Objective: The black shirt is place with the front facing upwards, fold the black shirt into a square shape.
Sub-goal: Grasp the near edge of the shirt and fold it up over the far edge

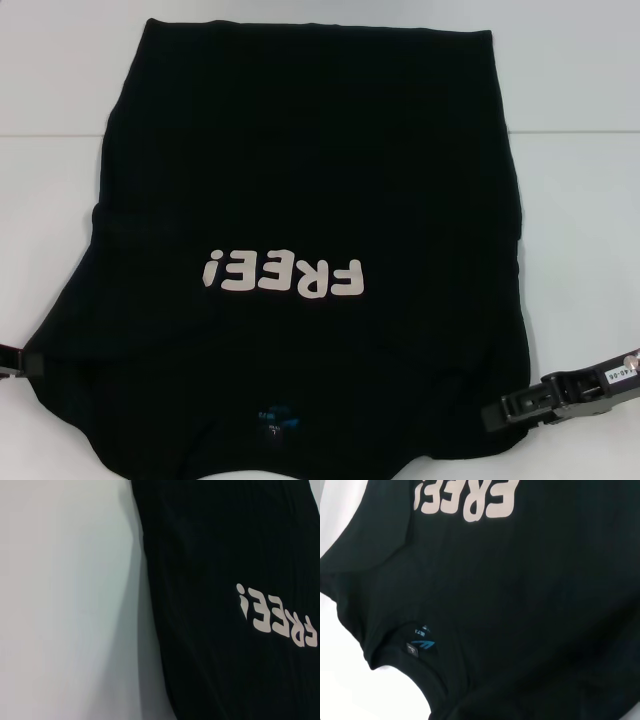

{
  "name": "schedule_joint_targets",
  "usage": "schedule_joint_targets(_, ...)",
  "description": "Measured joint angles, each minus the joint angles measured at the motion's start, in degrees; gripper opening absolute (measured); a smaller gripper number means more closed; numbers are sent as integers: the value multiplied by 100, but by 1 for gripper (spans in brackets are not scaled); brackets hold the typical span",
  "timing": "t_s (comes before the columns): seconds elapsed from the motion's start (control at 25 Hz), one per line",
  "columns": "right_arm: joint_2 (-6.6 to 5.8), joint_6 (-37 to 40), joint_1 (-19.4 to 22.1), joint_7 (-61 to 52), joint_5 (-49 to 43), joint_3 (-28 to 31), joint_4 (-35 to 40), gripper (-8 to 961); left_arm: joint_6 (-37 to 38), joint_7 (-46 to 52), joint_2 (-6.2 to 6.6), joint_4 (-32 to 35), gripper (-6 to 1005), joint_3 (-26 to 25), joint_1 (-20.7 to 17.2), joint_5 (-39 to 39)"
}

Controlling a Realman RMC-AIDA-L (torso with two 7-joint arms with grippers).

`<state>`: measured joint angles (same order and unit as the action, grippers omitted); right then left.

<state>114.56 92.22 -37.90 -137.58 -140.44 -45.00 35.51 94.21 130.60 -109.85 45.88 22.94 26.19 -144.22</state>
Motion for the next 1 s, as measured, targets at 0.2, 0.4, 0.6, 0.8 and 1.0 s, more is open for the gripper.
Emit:
schedule_joint_targets(0.2,22,-13,-7,53,-16,-56,39,699,0,0,0,0,11,0,0,0)
schedule_joint_targets(0.4,17,-22,-24,42,-18,-106,26,584,0,-26,0,0,11,0,-4,0)
schedule_joint_targets(0.6,14,-26,-41,9,-19,-187,26,414,0,-58,0,0,11,-3,-23,20)
schedule_joint_targets(0.8,1,-28,-49,7,-19,-226,36,133,0,-69,0,0,11,-8,-42,65)
schedule_joint_targets(1.0,-9,-24,-58,5,-18,-251,44,47,1,-94,-12,-5,12,-12,-52,76)
